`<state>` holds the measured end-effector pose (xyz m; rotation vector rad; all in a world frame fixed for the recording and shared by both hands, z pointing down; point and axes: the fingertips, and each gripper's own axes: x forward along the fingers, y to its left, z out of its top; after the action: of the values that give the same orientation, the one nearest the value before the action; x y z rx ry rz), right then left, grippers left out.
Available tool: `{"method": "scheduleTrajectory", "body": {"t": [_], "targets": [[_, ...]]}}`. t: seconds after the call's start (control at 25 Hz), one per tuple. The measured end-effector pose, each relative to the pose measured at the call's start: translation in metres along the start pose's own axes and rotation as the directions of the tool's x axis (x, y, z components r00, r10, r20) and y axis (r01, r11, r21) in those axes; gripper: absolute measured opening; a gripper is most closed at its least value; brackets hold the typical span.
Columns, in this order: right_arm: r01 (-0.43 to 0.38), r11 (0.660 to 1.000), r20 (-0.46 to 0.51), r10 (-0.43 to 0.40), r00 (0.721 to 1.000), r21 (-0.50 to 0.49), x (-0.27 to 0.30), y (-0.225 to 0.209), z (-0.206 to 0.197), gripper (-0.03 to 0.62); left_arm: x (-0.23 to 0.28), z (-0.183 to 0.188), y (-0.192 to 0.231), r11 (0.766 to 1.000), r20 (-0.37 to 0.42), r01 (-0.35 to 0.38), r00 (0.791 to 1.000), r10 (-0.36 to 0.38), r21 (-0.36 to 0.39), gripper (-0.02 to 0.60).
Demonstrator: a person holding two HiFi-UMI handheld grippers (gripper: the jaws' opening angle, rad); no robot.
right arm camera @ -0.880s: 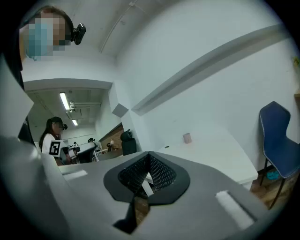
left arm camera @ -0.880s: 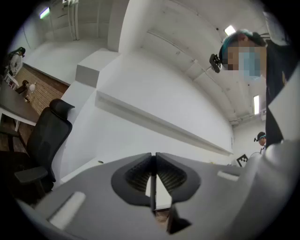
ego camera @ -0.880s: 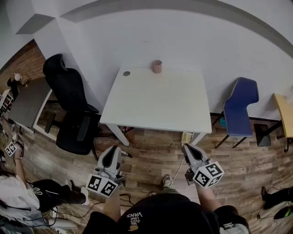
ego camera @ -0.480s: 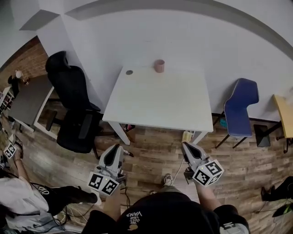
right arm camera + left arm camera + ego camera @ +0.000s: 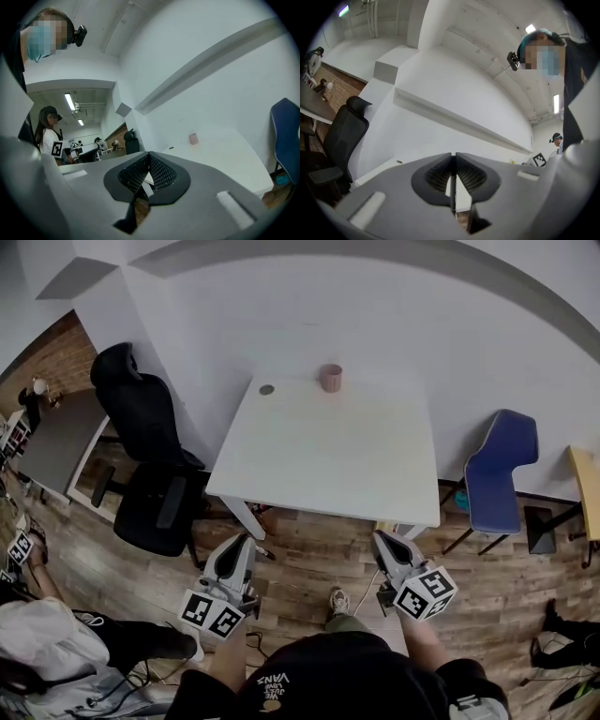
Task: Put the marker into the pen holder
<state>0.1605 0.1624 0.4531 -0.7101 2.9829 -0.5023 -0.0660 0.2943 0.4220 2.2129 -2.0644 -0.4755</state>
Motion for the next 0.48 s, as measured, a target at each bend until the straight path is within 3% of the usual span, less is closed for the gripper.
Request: {"method": "scheduleTrajectory", "body": {"t": [0.48], "targets": [[-0.099,0.995,-0.052,0.097,0.994,-0.019,0.070,-0.089,0.021,0.002,0.106,-0.019,0.015,0.998,0.035,-0.071,0.997,0.071,0.001,0.078]]}}
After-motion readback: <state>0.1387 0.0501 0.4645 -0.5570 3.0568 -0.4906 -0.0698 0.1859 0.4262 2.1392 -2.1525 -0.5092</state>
